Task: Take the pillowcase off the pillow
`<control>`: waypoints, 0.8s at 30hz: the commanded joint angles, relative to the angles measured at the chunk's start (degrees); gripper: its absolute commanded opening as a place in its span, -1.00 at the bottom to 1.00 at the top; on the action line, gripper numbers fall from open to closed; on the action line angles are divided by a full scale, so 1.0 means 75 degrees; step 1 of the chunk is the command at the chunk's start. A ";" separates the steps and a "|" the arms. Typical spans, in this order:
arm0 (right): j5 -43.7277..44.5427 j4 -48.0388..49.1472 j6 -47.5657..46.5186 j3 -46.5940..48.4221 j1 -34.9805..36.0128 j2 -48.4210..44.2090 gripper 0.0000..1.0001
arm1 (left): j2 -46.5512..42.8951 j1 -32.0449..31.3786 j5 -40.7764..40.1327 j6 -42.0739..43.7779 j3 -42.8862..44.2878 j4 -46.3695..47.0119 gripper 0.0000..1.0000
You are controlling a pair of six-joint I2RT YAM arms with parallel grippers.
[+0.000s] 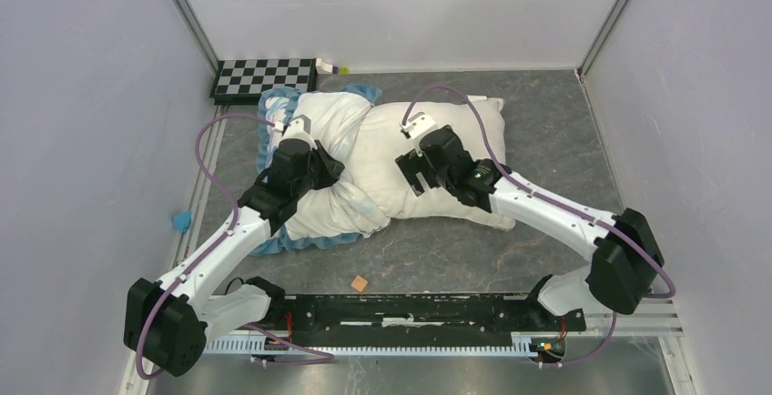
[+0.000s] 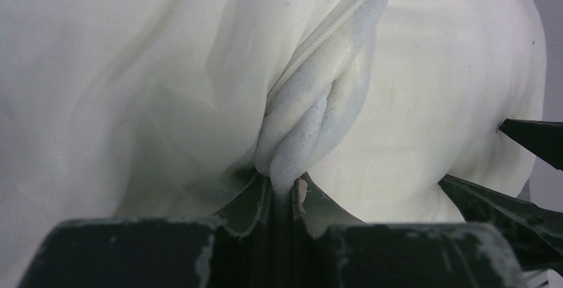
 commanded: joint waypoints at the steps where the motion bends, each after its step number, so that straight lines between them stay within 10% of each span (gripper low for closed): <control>1: 0.0833 -0.0310 -0.0022 0.0317 0.0013 0.0528 0.96 | -0.0195 -0.0049 0.0333 0.0379 -0.0095 -0.0217 -0.95; 6: 0.1490 -0.0429 0.0080 0.0025 -0.0047 0.0735 0.78 | -0.0266 -0.0056 -0.0443 0.0248 -0.0036 -0.0572 -0.95; 11: 0.0818 -0.0029 0.0177 -0.0506 -0.0529 0.0353 -0.98 | -0.0304 -0.0050 -0.0803 0.0074 -0.0037 -0.0667 -0.95; 24: 0.0912 0.0958 0.0800 -0.2146 -0.3821 -0.2071 -1.00 | -0.0246 -0.0049 -0.1950 -0.0141 0.0070 -0.1221 -0.95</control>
